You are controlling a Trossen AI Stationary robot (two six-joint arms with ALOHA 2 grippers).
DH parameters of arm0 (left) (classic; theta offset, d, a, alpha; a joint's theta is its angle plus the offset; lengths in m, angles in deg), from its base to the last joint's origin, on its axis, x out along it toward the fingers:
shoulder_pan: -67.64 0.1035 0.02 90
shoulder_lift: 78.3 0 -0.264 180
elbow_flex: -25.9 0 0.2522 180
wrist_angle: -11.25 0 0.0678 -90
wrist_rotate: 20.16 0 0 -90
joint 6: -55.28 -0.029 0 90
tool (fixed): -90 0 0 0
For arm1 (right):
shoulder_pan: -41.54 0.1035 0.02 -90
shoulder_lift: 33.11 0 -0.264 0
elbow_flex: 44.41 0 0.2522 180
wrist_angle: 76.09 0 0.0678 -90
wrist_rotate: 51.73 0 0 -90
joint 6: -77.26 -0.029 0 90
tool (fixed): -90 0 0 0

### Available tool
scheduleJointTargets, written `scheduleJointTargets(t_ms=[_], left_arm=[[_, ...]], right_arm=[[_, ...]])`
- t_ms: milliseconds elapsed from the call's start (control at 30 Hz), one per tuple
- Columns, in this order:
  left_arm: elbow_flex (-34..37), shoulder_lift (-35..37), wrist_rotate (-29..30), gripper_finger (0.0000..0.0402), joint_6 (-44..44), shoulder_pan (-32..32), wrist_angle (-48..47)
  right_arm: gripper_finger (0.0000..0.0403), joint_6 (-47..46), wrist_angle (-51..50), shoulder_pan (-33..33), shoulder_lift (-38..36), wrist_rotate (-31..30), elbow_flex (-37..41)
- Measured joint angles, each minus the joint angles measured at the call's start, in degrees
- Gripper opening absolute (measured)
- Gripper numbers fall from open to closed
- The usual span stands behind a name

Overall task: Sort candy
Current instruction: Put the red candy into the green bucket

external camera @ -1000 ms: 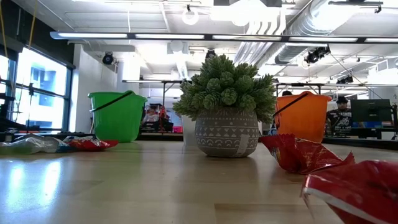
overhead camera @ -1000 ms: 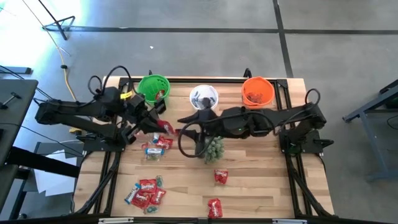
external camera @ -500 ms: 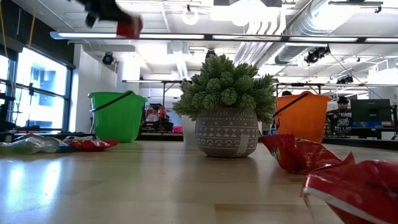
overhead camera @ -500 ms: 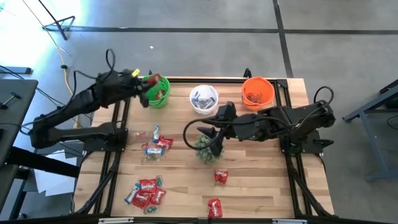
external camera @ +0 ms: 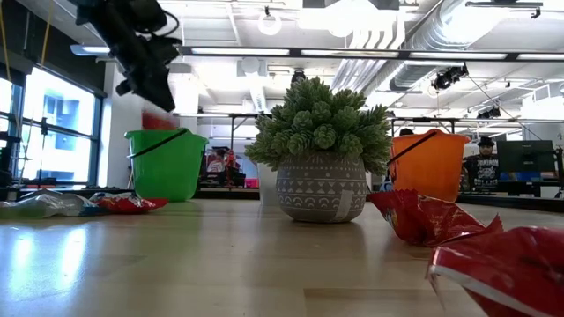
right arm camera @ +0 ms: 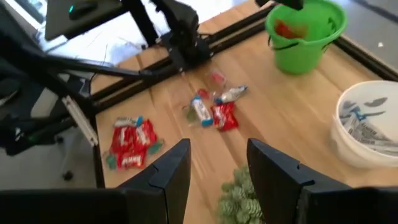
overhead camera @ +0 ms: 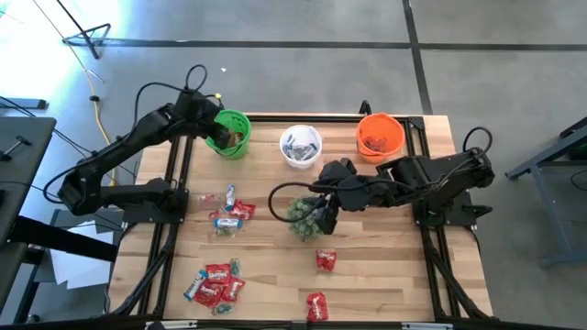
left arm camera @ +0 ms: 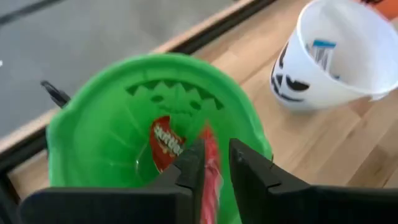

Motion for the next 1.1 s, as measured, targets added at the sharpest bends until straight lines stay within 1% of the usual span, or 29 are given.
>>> scheduleJointTargets(t_ms=[133,200,267,400,467,500,600,700,800,867,967,1033,1100], left_arm=[[0.0,-0.9,0.0,0.0084,0.9,0.0,0.8],[0.0,-0.9,-1.8,0.0093,3.2,-0.1,0.8],[0.0,-0.3,-7.7,0.0099,6.1,-0.4,0.7],[0.0,2.3,-26.9,0.0103,10.5,-3.2,0.7],[0.0,3.8,-32.9,0.0103,13.4,-6.8,0.7],[0.0,4.7,-34.1,0.0103,14.7,-9.2,0.7],[0.0,7.9,-34.1,0.0103,18.1,-16.6,1.2],[0.0,10.7,-33.6,0.0103,21.1,-23.1,3.9],[0.0,13.0,-32.4,0.0103,23.8,-27.8,8.4],[0.0,14.3,-31.3,0.0103,25.6,-29.9,11.6],[0.0,15.5,-30.3,0.0103,28.1,-32.3,16.3],[0.0,16.0,-30.3,0.0103,29.6,-33.5,18.6],[0.0,16.3,-30.2,0.0103,31.5,-34.7,20.3]], right_arm=[[0.0153,-0.4,-2.1,0.0,0.0,1.7,0.0],[0.0153,-3.1,-4.8,0.0,0.0,3.1,0.0],[0.0153,-8.3,-9.1,0.1,0.0,4.4,0.0],[0.0153,-21.0,-20.6,2.4,0.3,4.9,0.0],[0.0153,-27.9,-25.4,4.6,1.0,5.1,0.0],[0.0153,-31.0,-26.6,5.8,1.6,5.4,0.0],[0.0153,-38.8,-27.9,9.5,4.3,5.5,0.0],[0.0153,-45.3,-27.8,12.2,8.0,6.1,0.0],[0.0153,-49.5,-28.7,13.9,13.1,7.8,0.0],[0.0153,-49.9,-29.0,14.1,16.6,10.7,0.0],[0.0153,-43.0,-27.8,13.6,21.6,15.3,0.0],[0.0153,-35.2,-26.1,12.9,24.4,17.2,0.0],[0.0153,-26.7,-24.9,12.4,26.8,17.8,0.0]])
